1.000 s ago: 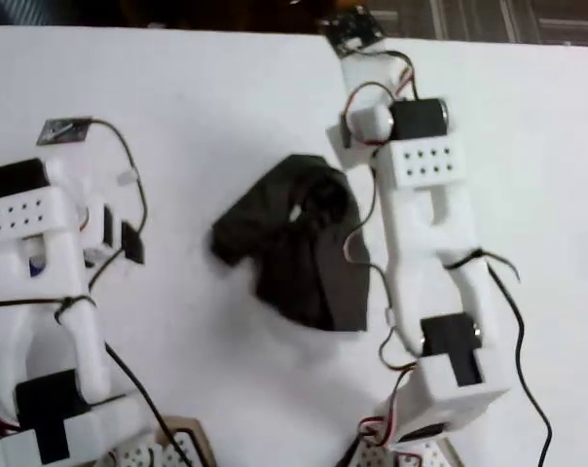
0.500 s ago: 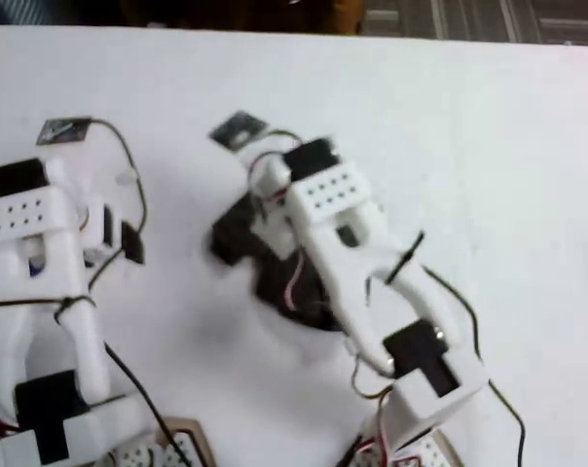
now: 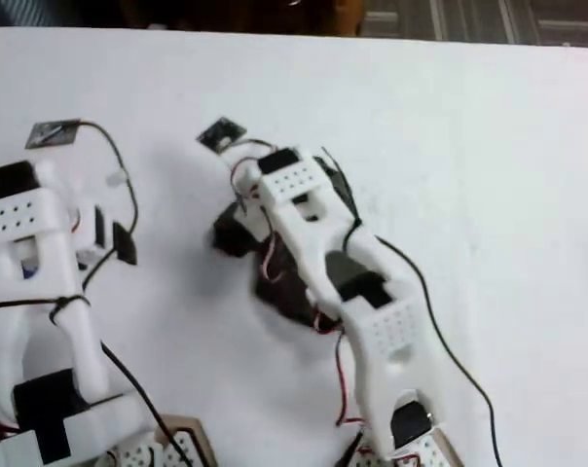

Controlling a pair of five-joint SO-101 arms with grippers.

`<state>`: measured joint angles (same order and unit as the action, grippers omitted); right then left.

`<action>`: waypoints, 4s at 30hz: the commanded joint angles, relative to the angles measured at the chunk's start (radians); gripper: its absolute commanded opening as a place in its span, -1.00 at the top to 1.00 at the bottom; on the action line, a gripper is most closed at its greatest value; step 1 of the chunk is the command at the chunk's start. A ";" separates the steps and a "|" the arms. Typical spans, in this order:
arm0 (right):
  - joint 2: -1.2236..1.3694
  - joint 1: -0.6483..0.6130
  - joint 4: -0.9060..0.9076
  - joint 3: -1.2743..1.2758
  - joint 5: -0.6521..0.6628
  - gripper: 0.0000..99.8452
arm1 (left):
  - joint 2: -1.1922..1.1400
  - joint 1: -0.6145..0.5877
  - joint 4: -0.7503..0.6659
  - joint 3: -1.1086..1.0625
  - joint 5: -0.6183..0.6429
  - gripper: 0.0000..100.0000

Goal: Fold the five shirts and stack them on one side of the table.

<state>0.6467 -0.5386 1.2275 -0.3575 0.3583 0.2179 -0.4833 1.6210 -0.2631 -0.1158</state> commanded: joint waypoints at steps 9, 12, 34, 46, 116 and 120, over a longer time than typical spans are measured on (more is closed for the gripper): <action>0.134 0.027 0.390 -0.902 0.009 0.96 | 0.046 -0.094 -0.006 0.039 -0.071 0.47; 0.084 0.025 0.541 -1.186 0.011 0.96 | 0.048 -0.094 -0.006 0.041 -0.071 0.47; -0.467 0.225 0.536 -0.961 -0.189 0.96 | 0.048 -0.095 0.031 0.039 -0.063 0.47; -0.811 -0.002 0.539 -0.962 -0.196 0.96 | 0.048 -0.164 0.043 0.041 -0.071 0.47; -0.596 0.041 0.050 0.723 0.368 0.67 | 0.040 -0.187 0.000 0.030 -0.072 0.47; -0.561 0.044 0.019 0.720 0.368 0.67 | 0.040 -0.187 0.000 0.030 -0.072 0.47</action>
<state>0.0852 -0.5048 1.2689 0.3698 0.7173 0.2179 -0.6644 1.6287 -0.2631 -0.1803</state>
